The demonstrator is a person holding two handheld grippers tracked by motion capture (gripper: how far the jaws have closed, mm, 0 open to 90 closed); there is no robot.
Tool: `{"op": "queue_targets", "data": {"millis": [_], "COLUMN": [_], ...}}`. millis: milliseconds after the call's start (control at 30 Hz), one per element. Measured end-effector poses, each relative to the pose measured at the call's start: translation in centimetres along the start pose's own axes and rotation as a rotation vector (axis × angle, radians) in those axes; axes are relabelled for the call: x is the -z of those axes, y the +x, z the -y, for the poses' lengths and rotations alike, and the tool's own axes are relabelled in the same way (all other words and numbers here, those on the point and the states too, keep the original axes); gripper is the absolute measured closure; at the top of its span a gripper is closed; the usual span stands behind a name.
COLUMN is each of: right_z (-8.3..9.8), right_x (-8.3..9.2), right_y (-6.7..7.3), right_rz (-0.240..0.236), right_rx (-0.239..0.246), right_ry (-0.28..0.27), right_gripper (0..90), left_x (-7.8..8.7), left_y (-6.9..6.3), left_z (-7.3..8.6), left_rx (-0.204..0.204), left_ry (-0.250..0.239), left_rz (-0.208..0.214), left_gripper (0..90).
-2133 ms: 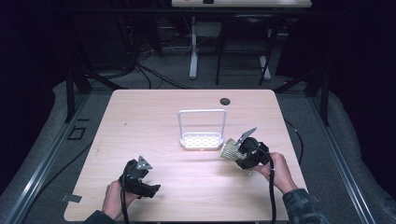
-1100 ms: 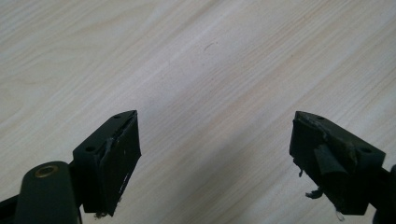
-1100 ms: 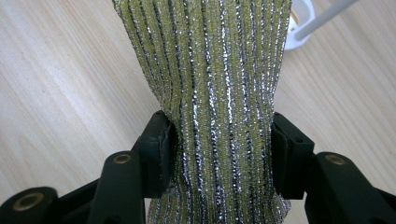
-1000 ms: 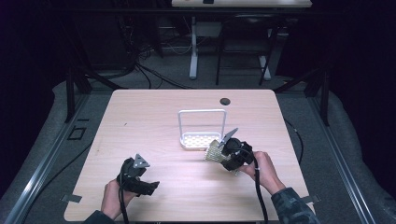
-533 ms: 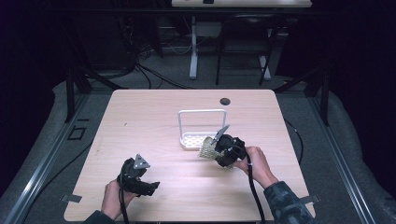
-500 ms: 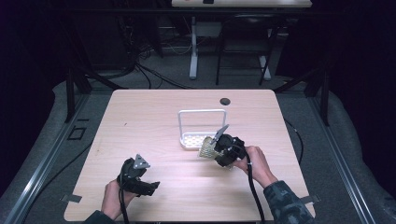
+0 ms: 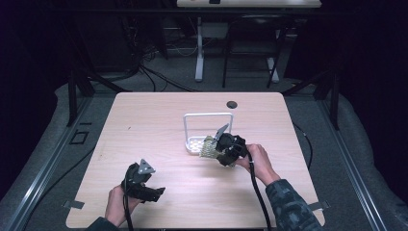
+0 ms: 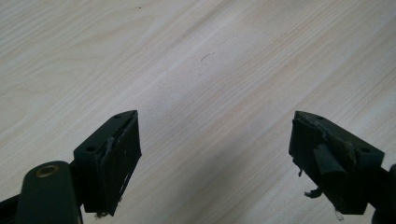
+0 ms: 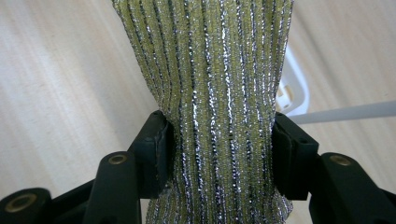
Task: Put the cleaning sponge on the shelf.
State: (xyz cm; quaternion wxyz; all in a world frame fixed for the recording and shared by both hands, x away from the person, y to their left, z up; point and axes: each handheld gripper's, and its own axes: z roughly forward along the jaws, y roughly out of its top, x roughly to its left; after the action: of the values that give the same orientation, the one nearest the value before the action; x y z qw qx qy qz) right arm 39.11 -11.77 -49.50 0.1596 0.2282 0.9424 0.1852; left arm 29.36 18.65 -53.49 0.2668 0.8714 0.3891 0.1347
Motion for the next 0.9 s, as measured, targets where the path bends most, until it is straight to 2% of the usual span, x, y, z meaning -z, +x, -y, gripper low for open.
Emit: {"op": "queue_targets", "data": {"millis": [133, 267, 400, 533, 700, 900], "right_z": [-0.4, -0.8, -1.3, -1.7, -2.1, -2.6], "right_x": [-0.4, -0.8, -1.2, -1.6, -1.9, -2.6], "right_y": [-0.2, -0.5, -0.5, -0.5, -0.6, -0.8], "right_rz": [-0.004, 0.015, 0.027, 0.043, 0.077, 0.081], "right_rx": [0.001, 0.005, 0.019, 0.026, 0.033, 0.03], "right_ry": [-0.005, -0.01, -0.009, -0.005, -0.031, -0.021], "right_gripper": [45.4, 45.1, 44.7, 44.7, 44.4, 44.2], "left_x": [0.0, 0.0, -0.2, -0.1, -0.2, -0.3], "left_y": [0.0, 0.1, 0.1, 0.1, 0.1, 0.2], "left_z": [0.0, 0.0, 0.0, 0.0, 0.1, 0.1], "left_rx": [-0.001, 0.001, -0.008, -0.003, -0.004, -0.006], "left_ry": [0.003, 0.0, 0.018, 0.011, 0.02, 0.024], "left_rz": [0.001, 0.0, 0.006, 0.003, -0.001, 0.0], "left_gripper": [16.5, 16.6, 16.8, 16.8, 16.9, 16.9]}}
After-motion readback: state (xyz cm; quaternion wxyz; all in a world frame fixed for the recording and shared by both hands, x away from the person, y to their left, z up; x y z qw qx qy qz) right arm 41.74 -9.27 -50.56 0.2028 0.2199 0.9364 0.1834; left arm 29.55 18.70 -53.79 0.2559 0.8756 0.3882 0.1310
